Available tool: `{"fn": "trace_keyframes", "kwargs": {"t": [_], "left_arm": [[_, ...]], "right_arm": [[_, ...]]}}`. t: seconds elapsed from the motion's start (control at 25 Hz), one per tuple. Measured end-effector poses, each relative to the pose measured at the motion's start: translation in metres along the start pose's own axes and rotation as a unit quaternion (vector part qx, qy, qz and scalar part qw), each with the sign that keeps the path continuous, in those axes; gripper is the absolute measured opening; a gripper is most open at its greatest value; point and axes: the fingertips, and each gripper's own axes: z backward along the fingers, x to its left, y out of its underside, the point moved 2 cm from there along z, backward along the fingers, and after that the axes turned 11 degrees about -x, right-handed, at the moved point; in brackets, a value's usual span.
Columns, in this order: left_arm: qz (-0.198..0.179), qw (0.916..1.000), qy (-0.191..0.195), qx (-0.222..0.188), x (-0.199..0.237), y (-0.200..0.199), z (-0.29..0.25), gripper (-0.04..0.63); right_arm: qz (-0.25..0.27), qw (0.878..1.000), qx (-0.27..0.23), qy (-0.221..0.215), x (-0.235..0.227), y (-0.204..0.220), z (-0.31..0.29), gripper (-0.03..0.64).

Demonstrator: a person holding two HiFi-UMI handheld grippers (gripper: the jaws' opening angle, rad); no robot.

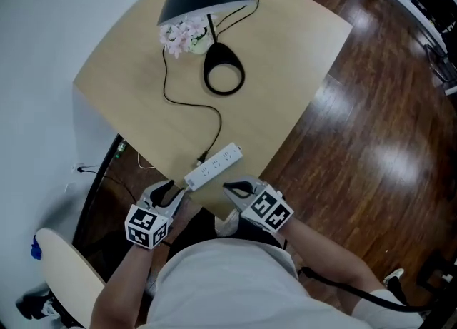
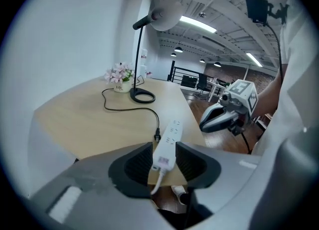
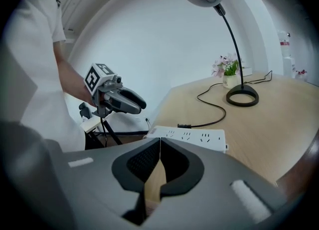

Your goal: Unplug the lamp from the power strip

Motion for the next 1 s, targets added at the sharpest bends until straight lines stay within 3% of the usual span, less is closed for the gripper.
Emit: {"fn": "trace_keyframes", "kwargs": {"t": [0.2,0.36,0.56,0.84,1.0], "left_arm": [[0.034,0.9993,-0.007,0.011,-0.042,0.039,0.041,0.149],[0.026,0.9995,0.014,-0.004,-0.078,0.048,0.068,0.149],[-0.012,0.9985,0.029,-0.045,-0.106,0.059,0.105,0.144],[0.042,0.9882,0.057,-0.136,-0.167,0.103,0.187,0.140],[0.048,0.9843,0.073,-0.154,-0.211,0.137,0.225,0.140]], "right_arm": [[0.017,0.999,0.017,-0.037,0.024,0.025,0.027,0.011],[0.021,0.999,0.023,-0.032,0.052,0.038,0.055,0.014],[0.013,1.000,0.019,-0.003,0.101,0.059,0.074,0.035],[-0.014,0.998,-0.007,0.057,0.215,0.085,0.109,0.061],[-0.019,0.996,-0.002,0.082,0.278,0.109,0.148,0.067]]}}
